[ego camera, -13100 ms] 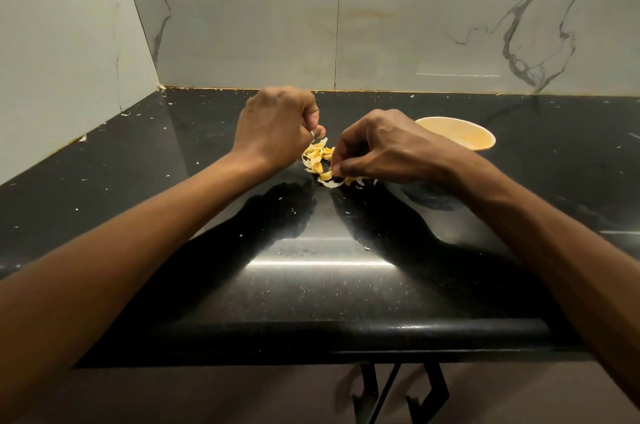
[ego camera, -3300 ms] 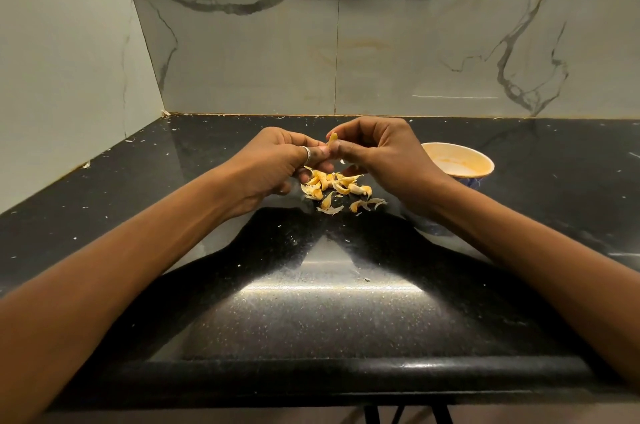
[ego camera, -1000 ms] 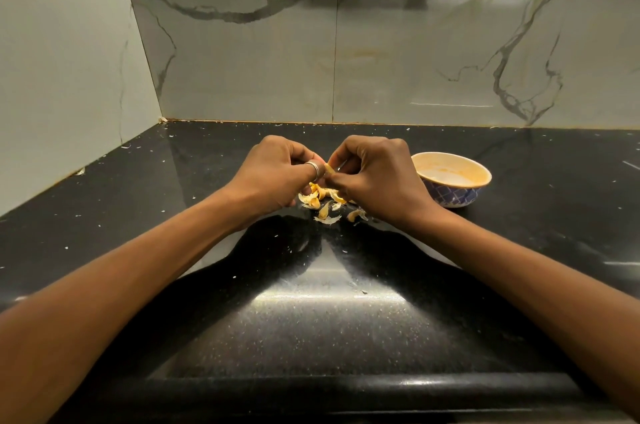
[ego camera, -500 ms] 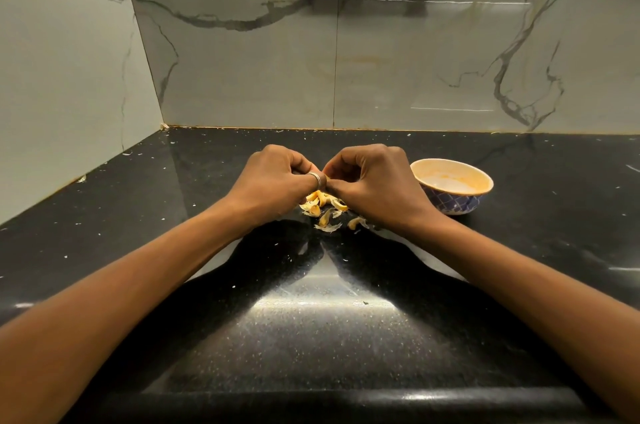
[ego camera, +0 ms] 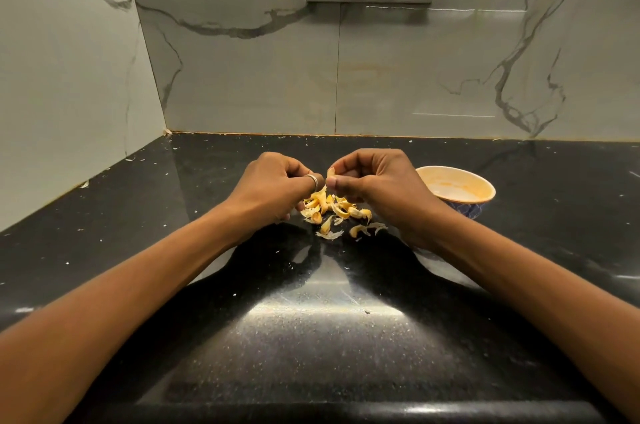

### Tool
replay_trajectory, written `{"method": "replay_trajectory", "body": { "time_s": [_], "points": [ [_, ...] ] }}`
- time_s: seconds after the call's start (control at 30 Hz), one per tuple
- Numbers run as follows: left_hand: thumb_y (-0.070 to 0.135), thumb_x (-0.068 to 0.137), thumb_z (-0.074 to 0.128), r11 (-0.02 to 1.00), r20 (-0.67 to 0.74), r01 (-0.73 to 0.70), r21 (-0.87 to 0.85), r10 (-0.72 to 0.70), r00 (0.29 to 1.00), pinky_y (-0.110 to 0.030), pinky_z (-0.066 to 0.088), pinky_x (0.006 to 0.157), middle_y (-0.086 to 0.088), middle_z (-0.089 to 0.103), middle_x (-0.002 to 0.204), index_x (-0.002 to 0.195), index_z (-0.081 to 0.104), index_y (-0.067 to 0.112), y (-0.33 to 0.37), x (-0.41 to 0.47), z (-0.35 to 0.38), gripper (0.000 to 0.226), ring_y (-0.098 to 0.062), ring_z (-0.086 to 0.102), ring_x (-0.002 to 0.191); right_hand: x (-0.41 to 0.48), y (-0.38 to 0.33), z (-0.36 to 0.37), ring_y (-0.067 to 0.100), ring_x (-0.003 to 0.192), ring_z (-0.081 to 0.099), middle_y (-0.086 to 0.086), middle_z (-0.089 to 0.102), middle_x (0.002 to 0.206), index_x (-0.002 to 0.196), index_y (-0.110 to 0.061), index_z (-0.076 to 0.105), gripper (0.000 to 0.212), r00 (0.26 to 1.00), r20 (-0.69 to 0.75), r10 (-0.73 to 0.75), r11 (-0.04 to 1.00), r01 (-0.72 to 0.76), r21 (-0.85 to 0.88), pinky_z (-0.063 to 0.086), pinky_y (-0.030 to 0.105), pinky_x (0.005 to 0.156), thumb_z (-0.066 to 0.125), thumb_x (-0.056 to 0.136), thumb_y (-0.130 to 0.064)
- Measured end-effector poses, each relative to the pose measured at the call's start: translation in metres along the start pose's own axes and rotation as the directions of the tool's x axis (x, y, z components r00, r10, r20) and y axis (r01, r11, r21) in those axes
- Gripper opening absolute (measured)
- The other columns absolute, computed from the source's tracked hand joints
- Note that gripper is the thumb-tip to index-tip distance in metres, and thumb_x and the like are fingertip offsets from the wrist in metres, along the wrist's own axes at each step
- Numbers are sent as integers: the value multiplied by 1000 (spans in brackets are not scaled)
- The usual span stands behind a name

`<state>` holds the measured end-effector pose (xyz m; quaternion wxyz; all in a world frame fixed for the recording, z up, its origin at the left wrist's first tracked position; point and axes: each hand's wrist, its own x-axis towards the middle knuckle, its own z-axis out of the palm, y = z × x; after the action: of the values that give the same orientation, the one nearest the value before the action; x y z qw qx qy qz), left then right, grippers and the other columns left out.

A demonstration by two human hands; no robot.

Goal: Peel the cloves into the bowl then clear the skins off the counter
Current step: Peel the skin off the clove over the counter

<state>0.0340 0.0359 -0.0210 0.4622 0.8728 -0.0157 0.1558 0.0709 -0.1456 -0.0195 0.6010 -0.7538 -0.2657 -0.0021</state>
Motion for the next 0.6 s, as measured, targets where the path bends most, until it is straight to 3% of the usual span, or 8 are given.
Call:
{"method": "replay_trajectory", "body": {
  "time_s": [0.17,0.27,0.6],
  "points": [
    [15,92,66,995,-10,-77,-62,76,997,-22,49,47,-5,74,80,90,75,14,1,0,-2,10,-10,64,62,2,5,-1,12,78,70,2,76,85,96,-16,75,8,1000,-7,-12,985,11,-173,54,28,71,75,89,-14],
    [14,92,67,993,-17,-104,-56,103,995,-20,48,46,-6,74,79,89,76,13,1,0,-2,9,-9,64,61,1,5,-1,18,85,72,1,76,87,98,-19,76,8,1000,3,-21,974,21,-224,61,35,75,72,91,-17],
    [19,88,74,983,-60,-178,44,180,982,-14,48,48,1,71,68,85,75,17,-2,2,-1,4,-13,69,63,-2,-1,1,24,92,71,13,73,97,103,-12,76,14,998,33,57,990,-52,-129,62,31,75,65,96,-9]
  ]
}}
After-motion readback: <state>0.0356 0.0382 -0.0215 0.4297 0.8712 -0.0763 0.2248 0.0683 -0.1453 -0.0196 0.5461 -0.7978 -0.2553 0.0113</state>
